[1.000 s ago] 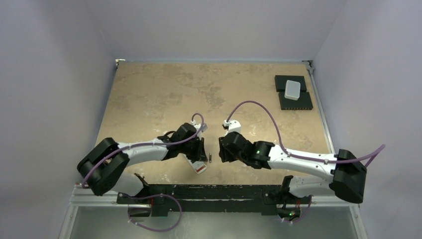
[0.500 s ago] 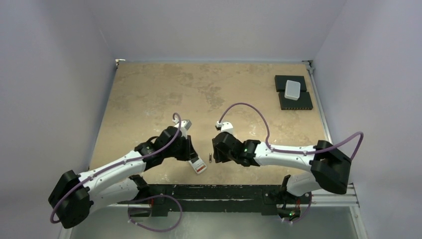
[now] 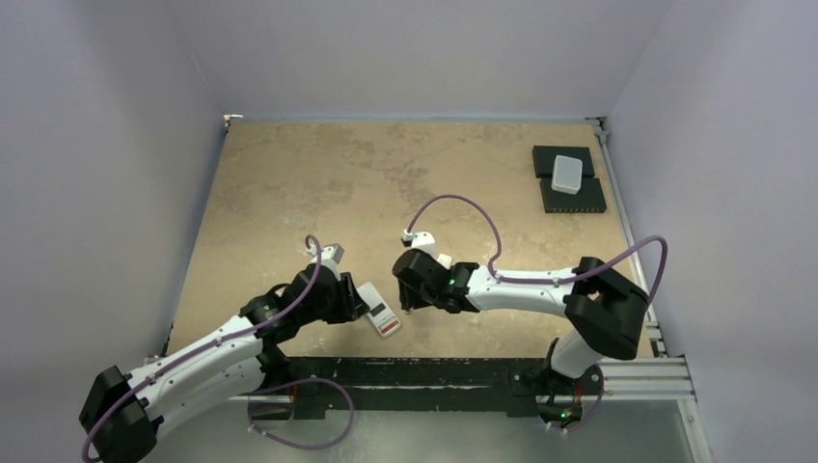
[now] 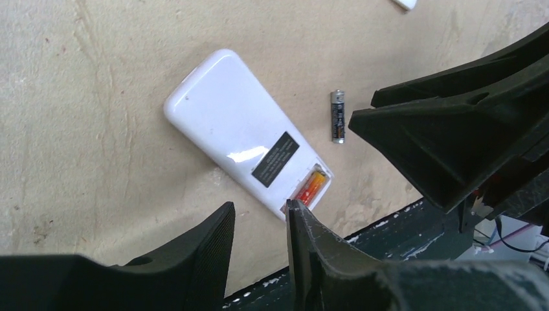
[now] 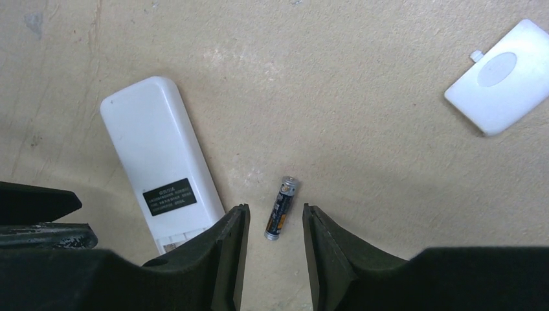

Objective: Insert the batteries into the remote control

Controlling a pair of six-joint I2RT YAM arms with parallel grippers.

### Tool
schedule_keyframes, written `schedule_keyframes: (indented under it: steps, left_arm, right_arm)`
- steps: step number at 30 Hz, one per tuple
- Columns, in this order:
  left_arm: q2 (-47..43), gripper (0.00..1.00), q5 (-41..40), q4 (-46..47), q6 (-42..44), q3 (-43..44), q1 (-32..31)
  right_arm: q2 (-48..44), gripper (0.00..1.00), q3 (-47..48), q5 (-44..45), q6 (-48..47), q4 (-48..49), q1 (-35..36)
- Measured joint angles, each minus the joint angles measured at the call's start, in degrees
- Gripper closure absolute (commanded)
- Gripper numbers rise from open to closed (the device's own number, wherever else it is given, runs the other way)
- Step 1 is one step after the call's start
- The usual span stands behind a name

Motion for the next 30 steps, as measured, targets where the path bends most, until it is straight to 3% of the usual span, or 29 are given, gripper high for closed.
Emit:
schedule_keyframes:
  steps: [12,18,23,30]
  left_arm:
    - [-0.61,0.63,-0.13,-0.57,-1.27,-2.01,0.00]
    - [-0.61,0.63,0.00,-0.50,-1.29,-2.01,0.00]
    - [-0.57,0.62,0.15,-0.07,-1.53,-2.54,0.00]
    - [-1.36,0.62,0.61,-0.09,-1.73,-3.50,0.00]
  right_arm:
    - [6.71,0.58,4.20,1.62,0.09,-2.08,0.00]
    - [8.13,0.64,4.42,2.45,0.28,-2.69,0.00]
    - [8.37,0.74,4.52,2.58,0.55,-2.82,0.00]
    - [8.31,0.99,4.52,2.64,1.40,-2.95,0.00]
